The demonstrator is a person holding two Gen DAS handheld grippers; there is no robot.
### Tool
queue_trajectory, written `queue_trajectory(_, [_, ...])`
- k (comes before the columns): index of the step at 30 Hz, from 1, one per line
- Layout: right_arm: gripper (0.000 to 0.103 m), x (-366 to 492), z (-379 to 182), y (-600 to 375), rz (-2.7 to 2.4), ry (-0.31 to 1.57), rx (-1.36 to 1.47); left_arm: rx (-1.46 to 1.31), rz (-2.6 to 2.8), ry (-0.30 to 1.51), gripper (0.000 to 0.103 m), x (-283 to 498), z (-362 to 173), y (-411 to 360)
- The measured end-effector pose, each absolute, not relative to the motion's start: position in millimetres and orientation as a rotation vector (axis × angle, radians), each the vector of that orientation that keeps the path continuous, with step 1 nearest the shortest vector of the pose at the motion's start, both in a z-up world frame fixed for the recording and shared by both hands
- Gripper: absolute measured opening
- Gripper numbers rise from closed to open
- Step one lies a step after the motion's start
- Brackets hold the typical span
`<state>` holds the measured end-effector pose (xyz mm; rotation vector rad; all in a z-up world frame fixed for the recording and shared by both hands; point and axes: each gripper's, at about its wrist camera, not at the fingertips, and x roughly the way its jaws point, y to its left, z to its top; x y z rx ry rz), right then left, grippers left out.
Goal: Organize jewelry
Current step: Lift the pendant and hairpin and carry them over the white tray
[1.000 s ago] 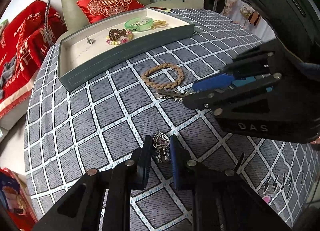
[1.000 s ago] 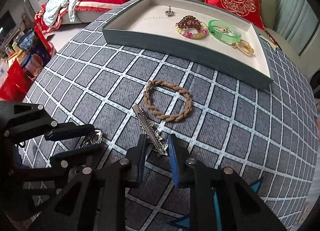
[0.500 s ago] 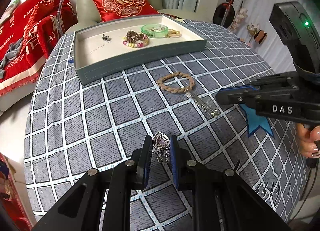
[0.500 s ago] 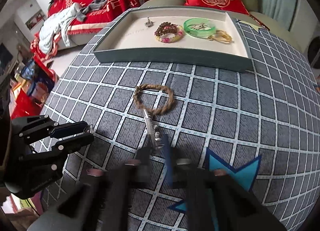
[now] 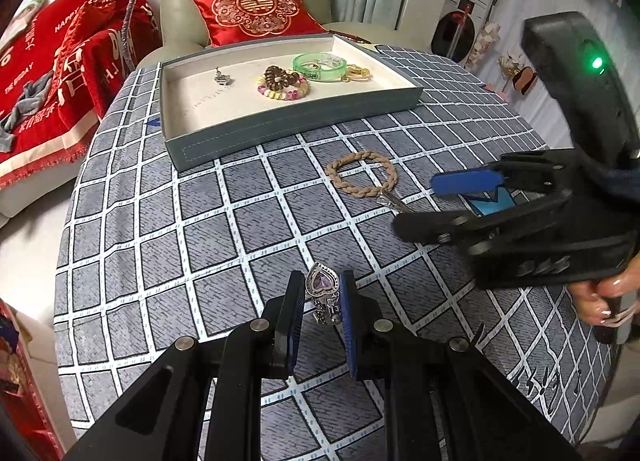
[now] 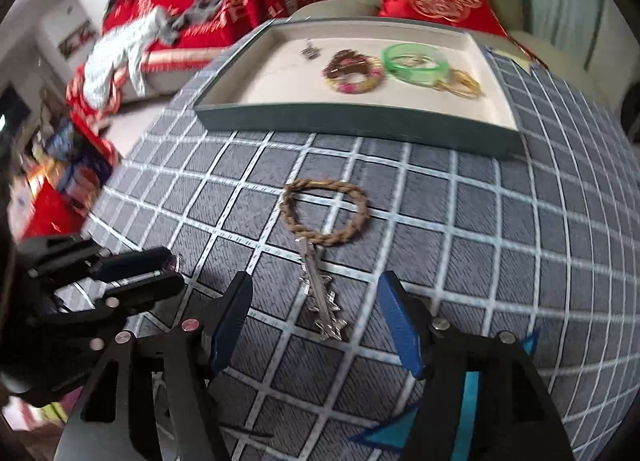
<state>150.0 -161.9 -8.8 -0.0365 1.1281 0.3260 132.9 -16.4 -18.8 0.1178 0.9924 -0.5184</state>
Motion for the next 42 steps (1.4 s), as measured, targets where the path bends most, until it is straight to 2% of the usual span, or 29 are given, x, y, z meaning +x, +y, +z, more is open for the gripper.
queue_trajectory(2, [0.041, 153.7, -15.6, -150.7, 0.312, 1.139, -0.091, 0.116, -0.516, 0.992, 0.032, 132.7, -18.6, -14.0])
queue_trajectory(5, [0.034, 158.1, -21.0, -143.6, 0.286, 1.135, -0.118, 0.114, -0.513, 0.990, 0.032, 133.6, -17.4, -11.9])
queue_trajectory(6, [0.027, 158.5, -20.8, -142.6, 0.275, 1.131, -0.126, 0.113, -0.513, 0.989, 0.032, 134.2, -16.6, -11.2])
queue_trajectory(7, [0.015, 158.8, -20.7, -141.4, 0.258, 1.132, -0.144, 0.114, -0.513, 0.986, 0.032, 134.8, -15.5, -10.7])
queue_trajectory(8, [0.013, 159.0, -20.0, -142.7, 0.259, 1.133, -0.137, 0.113, -0.512, 0.981, 0.032, 135.6, -14.0, -10.1])
queue_trajectory(18, [0.013, 159.0, 15.9, -184.3, 0.268, 1.070, 0.083, 0.065, -0.504, 0.951, 0.032, 153.7, 0.6, -3.6])
queue_trajectory(29, [0.013, 206.5, 60.8, -221.4, 0.236, 0.967, 0.242, 0.021, -0.469, 0.868, 0.032, 211.3, 36.5, -4.5])
queue_trajectory(36, [0.013, 257.1, 58.3, -245.5, 0.203, 0.958, 0.384, 0.017, -0.421, 0.838, 0.032, 262.2, 46.2, -14.8])
queue_trajectory(42, [0.013, 295.2, 39.3, -241.4, 0.179, 0.989, 0.361, 0.018, -0.375, 0.894, 0.032, 309.0, 24.0, -20.3])
